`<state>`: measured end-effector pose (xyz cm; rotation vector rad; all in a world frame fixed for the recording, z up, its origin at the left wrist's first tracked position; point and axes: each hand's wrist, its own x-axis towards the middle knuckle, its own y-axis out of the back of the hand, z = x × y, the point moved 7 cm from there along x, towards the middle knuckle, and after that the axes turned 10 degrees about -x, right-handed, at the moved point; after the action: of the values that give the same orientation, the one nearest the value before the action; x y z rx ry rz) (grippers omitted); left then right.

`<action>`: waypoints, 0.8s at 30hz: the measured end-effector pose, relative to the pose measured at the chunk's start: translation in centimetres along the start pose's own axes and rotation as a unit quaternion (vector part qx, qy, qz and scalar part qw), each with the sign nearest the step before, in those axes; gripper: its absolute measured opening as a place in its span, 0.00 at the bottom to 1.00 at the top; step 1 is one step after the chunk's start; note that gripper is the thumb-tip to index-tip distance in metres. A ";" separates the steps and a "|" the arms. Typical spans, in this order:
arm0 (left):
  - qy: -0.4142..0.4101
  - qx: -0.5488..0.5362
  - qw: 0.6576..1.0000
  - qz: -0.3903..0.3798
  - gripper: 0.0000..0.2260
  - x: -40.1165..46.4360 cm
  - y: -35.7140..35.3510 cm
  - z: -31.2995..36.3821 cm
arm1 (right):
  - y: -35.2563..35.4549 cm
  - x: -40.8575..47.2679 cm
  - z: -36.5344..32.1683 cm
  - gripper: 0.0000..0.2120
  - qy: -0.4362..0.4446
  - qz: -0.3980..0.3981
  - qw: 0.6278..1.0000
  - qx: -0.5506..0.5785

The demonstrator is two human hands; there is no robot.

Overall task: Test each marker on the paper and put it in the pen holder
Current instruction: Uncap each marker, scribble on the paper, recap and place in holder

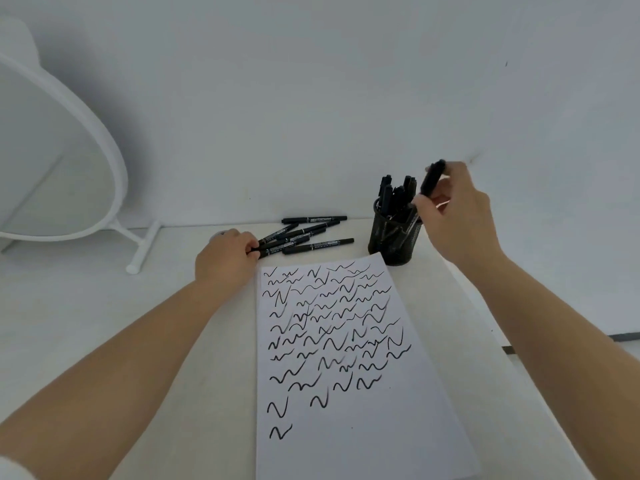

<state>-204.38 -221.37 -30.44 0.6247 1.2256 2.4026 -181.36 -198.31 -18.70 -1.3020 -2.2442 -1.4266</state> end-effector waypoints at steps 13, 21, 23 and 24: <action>-0.002 0.080 0.996 -0.051 0.10 1.1 -1.7 -0.3 | -1.9 1.3 2.4 0.25 -0.032 0.066 0.997 0.022; -0.012 0.069 0.997 -0.017 0.11 0.5 -1.7 -0.8 | -4.5 0.9 2.3 0.14 0.016 0.019 0.997 -0.074; -0.003 0.063 0.998 -0.010 0.11 0.4 -1.7 -1.1 | -4.9 0.7 2.1 0.13 0.029 0.025 0.994 -0.104; 0.001 0.058 0.998 -0.004 0.11 0.4 -1.5 -1.2 | -5.0 0.6 2.1 0.13 0.034 0.025 0.992 -0.115</action>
<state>-205.15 -221.11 -32.25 0.6493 1.3734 2.3397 -184.86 -197.05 -22.66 -1.3409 -2.0370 -1.7238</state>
